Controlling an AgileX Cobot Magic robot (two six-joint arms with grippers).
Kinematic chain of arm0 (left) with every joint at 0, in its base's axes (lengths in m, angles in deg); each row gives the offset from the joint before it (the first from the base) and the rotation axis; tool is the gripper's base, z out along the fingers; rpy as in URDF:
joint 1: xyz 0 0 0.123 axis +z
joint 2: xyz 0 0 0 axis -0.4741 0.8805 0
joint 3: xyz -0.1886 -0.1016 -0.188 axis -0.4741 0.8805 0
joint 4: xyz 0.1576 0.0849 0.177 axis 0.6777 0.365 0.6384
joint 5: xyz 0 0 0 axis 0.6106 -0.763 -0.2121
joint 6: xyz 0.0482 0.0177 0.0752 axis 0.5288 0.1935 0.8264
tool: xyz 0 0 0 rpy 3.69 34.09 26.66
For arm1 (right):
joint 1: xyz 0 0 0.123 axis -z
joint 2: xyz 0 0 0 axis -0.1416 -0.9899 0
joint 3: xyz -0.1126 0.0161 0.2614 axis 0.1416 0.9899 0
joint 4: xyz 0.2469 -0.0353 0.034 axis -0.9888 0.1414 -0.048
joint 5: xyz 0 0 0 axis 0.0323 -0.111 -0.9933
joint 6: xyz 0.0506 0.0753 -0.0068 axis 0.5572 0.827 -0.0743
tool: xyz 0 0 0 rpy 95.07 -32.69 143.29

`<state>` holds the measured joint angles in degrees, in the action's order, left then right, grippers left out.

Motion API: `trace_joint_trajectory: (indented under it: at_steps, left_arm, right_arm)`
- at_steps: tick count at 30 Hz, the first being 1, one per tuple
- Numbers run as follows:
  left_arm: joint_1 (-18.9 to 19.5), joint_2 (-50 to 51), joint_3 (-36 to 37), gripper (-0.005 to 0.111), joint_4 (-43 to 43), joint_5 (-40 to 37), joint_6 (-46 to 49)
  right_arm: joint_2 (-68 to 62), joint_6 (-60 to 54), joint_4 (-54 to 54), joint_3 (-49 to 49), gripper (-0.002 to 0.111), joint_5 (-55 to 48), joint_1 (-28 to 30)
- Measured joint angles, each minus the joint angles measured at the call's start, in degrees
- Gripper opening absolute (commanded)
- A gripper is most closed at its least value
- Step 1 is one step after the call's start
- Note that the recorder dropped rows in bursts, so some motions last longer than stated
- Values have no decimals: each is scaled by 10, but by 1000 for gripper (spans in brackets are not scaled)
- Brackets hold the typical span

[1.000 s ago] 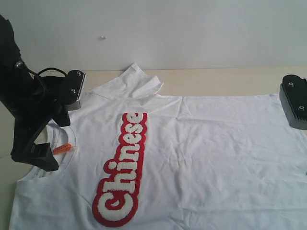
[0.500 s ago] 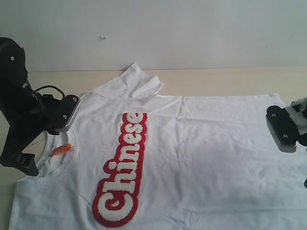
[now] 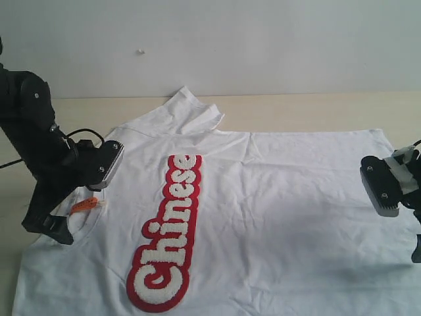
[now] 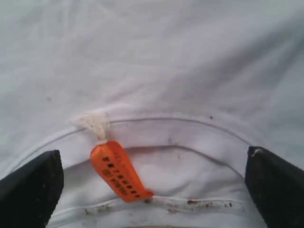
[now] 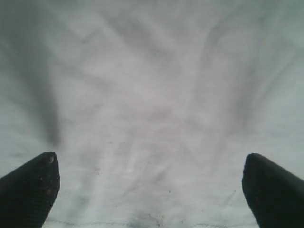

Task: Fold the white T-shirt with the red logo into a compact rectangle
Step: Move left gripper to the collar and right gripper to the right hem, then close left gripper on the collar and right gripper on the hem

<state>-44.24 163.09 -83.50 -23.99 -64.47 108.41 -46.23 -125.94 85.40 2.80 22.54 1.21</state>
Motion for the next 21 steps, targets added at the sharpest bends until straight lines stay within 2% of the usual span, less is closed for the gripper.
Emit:
trace_joint_trajectory:
  at_steps: [8,21]
  left_arm:
    - [51,11,-47,105,-51,-58,22]
    - [53,58,-52,105,-44,-65,23]
  right_arm:
    - [0,-13,8,0,105,8,20]
    - [-8,-13,8,0,105,31,21]
